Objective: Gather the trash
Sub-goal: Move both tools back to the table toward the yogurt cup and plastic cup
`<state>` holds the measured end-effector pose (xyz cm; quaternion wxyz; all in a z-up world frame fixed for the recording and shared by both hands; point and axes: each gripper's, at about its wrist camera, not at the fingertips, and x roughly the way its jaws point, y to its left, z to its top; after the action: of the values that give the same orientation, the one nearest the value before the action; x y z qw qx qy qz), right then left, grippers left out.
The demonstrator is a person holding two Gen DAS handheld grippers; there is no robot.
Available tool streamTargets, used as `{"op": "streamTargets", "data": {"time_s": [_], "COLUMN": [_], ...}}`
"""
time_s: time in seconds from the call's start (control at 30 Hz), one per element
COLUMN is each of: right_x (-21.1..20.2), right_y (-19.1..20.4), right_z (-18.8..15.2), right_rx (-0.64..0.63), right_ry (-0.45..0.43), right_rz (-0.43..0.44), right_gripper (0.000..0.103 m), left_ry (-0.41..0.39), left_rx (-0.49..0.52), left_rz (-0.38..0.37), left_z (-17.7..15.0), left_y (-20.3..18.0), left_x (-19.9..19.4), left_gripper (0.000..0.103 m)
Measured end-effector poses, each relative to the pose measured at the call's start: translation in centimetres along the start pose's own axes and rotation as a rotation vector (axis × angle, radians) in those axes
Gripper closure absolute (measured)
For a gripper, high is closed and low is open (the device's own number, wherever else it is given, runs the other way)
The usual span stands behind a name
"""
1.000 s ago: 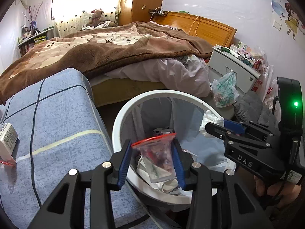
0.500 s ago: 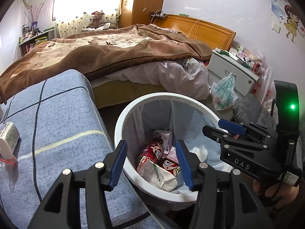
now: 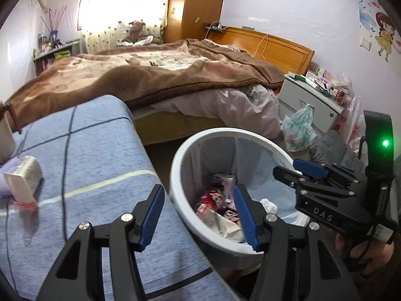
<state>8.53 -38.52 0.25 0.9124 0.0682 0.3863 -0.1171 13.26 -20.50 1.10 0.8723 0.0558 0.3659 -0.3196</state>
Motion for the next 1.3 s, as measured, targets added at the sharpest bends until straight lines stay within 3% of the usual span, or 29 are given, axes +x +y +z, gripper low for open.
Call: {"op": "streamTargets", "data": {"time_s": [0.63,1.17,1.3], "right_x": [-2.0,-1.9,-1.5], "right_y": [5.3,11.8,13.6], "right_z": [0.3,0.4,0.7], "right_rx": [-0.04,-0.146,-0.164], "right_ry": [-0.067,-0.101,-0.1], "right_rz": [0.107,0.227,0.243], "right_gripper": [0.056,0.056,0.056], "left_ry": [-0.062,-0.051,-0.041], "left_rx": [-0.103,-0.248,-0.241], "left_rz": [0.124,0.287,0.316], "left_z": [-2.1,-5.3,-5.8], "left_y": [6.1,15.7,17.2], "left_x": [-3.9,-6.8,-7.1], "left_gripper": [0.043,0.043,0.037]}}
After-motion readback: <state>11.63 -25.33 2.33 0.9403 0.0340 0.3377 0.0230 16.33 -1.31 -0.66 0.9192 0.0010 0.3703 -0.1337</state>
